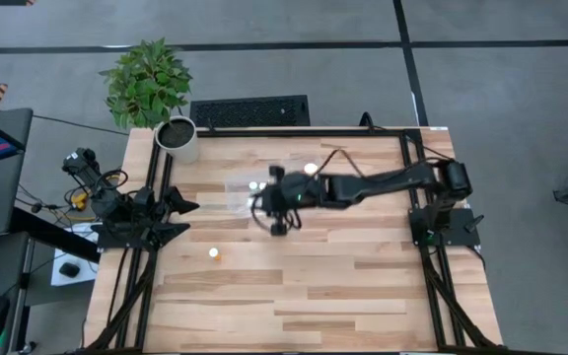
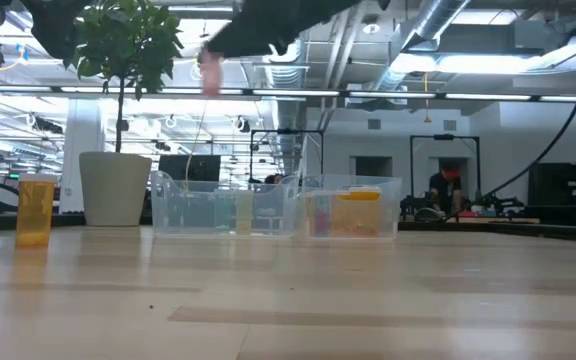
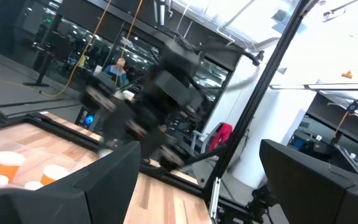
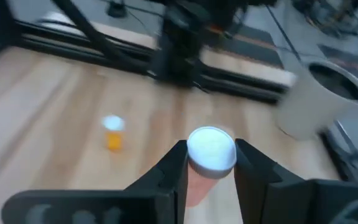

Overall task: Pick and place medicine bottles into bin by pill shape (circle, oval)
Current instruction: Put the pink tablet bottle into the left transparent bin

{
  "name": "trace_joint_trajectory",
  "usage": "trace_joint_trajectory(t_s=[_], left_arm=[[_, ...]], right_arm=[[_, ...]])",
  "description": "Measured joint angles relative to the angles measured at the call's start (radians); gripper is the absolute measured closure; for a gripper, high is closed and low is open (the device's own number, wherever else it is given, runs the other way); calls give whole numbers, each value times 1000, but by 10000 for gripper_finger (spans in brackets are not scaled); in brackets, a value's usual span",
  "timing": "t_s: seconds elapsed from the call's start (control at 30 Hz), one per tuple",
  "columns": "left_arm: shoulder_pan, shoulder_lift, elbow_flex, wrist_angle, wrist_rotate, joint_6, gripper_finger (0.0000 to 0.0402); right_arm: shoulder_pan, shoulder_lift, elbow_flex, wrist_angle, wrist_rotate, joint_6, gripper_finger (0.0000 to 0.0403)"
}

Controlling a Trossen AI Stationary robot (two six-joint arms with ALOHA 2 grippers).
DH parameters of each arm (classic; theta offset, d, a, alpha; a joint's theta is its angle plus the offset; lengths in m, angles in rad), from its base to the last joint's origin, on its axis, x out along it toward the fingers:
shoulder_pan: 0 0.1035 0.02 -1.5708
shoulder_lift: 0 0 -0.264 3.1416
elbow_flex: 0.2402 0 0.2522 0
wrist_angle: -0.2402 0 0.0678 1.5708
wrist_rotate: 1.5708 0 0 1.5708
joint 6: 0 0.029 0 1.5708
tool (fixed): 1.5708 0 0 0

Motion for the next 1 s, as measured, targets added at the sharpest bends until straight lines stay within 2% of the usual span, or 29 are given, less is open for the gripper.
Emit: trace_joint_trajectory(t_s=[0.2, 0.3, 0.57, 0.7, 1.0], left_arm=[[0, 0, 0, -8, 4, 0, 79], [0, 0, 0, -16, 5, 0, 79], [0, 0, 0, -23, 9, -27, 79], [0, 0, 0, -23, 12, -29, 79], [0, 0, 0, -24, 11, -29, 79]], right_arm=[[-99, -8, -2, -30, -10, 25, 295], [-126, 62, -2, 67, -50, 54, 295], [-155, 270, 1, 304, -50, 112, 295], [-155, 329, 26, 299, -41, 115, 295], [-156, 334, 30, 295, -22, 115, 295]])
